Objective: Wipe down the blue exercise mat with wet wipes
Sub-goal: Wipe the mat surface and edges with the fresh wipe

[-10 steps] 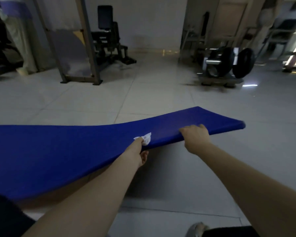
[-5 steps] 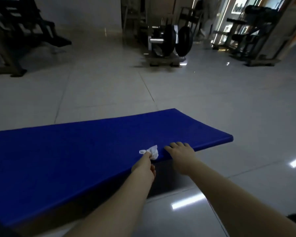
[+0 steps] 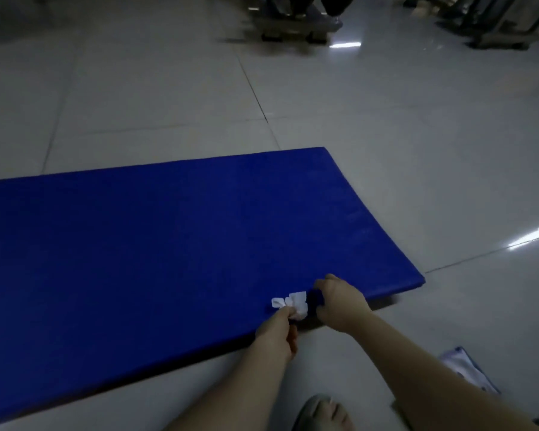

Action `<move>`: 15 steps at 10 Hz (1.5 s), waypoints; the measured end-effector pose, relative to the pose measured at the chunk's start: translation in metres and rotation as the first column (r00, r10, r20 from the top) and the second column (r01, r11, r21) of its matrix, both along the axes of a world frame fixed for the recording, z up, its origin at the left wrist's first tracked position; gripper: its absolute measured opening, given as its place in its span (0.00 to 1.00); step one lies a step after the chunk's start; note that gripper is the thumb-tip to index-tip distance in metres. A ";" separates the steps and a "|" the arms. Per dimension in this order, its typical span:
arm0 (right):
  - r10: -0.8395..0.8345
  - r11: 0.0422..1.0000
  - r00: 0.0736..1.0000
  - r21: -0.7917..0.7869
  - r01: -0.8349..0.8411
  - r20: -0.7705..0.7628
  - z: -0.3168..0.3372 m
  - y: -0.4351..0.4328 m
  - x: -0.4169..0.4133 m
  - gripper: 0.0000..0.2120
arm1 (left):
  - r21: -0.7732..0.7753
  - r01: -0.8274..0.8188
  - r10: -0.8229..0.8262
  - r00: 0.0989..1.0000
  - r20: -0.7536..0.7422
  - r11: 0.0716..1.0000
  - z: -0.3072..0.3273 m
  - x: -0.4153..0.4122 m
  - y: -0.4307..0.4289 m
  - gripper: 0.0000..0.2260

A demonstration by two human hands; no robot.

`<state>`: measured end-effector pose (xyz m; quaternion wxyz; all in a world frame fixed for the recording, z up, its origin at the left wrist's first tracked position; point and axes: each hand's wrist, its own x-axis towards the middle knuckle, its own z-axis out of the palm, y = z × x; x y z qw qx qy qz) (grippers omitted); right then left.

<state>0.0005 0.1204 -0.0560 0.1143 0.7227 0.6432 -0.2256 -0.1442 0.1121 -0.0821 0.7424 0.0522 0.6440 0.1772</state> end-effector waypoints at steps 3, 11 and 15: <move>-0.329 0.941 0.794 -0.245 0.233 -0.511 -0.036 0.010 -0.062 0.24 | -0.112 -0.023 0.029 0.998 0.051 0.993 -0.046 -0.039 0.025 0.21; -0.860 0.470 0.411 -0.155 0.869 -0.304 -0.105 -0.007 -0.089 0.27 | -0.318 0.806 -0.275 -0.496 -0.824 -0.500 -0.061 -0.198 0.035 0.08; -0.784 0.152 -0.227 -0.533 0.833 -0.578 -0.082 -0.022 -0.072 0.06 | -0.213 0.842 -0.320 -0.405 -0.857 -0.495 -0.042 -0.207 0.041 0.06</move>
